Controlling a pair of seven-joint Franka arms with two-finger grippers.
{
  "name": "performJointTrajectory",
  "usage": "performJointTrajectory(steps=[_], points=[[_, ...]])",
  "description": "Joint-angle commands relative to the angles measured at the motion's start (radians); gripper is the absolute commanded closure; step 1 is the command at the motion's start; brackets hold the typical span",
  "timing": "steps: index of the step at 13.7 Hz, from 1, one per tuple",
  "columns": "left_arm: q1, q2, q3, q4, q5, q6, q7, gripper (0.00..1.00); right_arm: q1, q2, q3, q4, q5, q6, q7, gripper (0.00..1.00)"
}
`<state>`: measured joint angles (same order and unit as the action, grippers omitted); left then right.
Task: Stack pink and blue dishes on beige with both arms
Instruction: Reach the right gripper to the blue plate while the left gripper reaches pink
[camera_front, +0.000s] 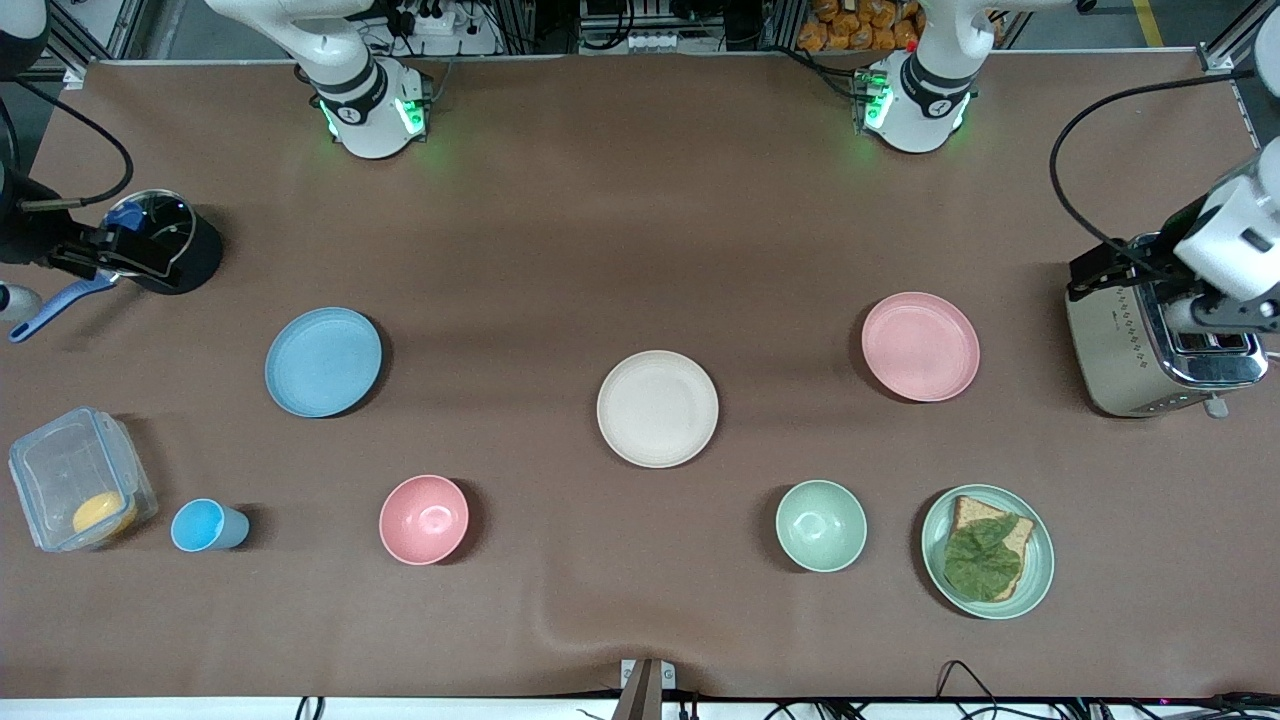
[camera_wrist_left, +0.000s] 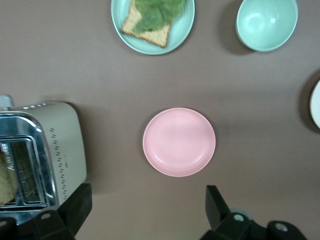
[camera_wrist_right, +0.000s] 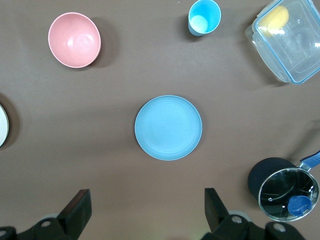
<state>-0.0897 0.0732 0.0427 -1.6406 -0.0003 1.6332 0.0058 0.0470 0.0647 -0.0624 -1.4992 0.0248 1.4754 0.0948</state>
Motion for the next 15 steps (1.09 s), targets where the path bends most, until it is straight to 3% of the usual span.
performJointTrajectory(steps=[1,5,10,12,15], points=[[-0.028,0.102,-0.046,0.033,-0.004,-0.016,-0.029,0.00,0.004,0.004,-0.001,0.005,-0.009,-0.006,0.003,0.00],[-0.012,0.229,-0.041,0.030,-0.003,-0.006,-0.012,0.00,-0.007,0.053,-0.001,0.005,0.000,-0.006,-0.048,0.00],[0.122,0.324,-0.046,-0.076,-0.014,0.052,0.086,0.00,-0.062,0.234,-0.004,-0.009,0.001,0.040,-0.190,0.00],[0.162,0.346,-0.046,-0.169,-0.017,0.144,0.109,0.00,-0.084,0.254,-0.002,-0.091,0.001,0.147,-0.194,0.00],[0.177,0.369,-0.047,-0.258,-0.020,0.232,0.148,0.00,-0.149,0.253,-0.002,-0.263,0.004,0.362,-0.372,0.00]])
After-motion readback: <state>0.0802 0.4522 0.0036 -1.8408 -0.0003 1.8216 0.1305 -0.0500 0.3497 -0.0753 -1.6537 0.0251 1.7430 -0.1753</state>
